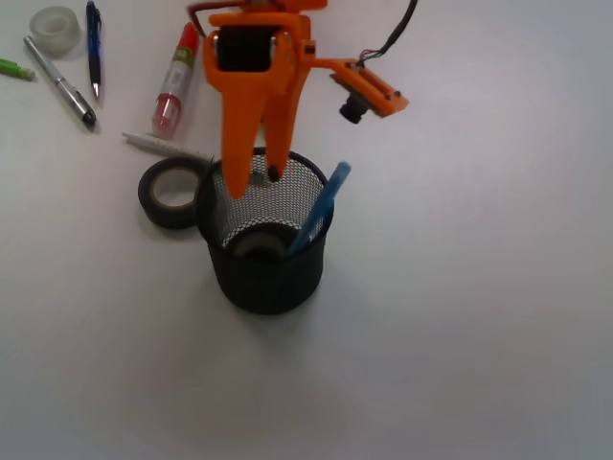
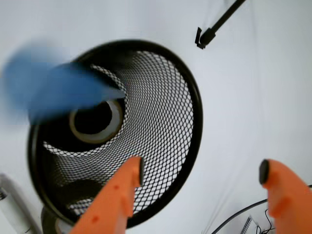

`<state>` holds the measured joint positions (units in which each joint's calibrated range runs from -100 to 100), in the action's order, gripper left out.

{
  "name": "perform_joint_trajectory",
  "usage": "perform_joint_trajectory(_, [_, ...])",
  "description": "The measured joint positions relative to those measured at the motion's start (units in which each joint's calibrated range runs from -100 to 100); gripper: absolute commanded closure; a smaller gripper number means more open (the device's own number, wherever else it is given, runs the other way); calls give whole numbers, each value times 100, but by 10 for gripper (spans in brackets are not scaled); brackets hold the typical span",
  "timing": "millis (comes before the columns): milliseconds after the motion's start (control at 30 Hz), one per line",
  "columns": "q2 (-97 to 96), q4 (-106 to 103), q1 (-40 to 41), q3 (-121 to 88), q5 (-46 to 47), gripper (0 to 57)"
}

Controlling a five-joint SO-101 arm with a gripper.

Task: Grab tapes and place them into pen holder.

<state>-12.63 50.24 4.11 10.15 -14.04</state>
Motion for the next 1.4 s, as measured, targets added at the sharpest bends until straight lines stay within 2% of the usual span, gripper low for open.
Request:
perform_joint_trajectory(233, [35,389,-81,494,93,302])
perform_joint_trajectory(533, [44,3032,-1739,2120,-127,306])
perform_joint_trajectory(600, [-244,3387,-1879,2165,-220,306])
perform_joint_trajectory(867, [-2125,3758,-1546,2264,-1001,306])
perform_joint_trajectory(1400, [-3145,4786,-1258,4690,-1084,306])
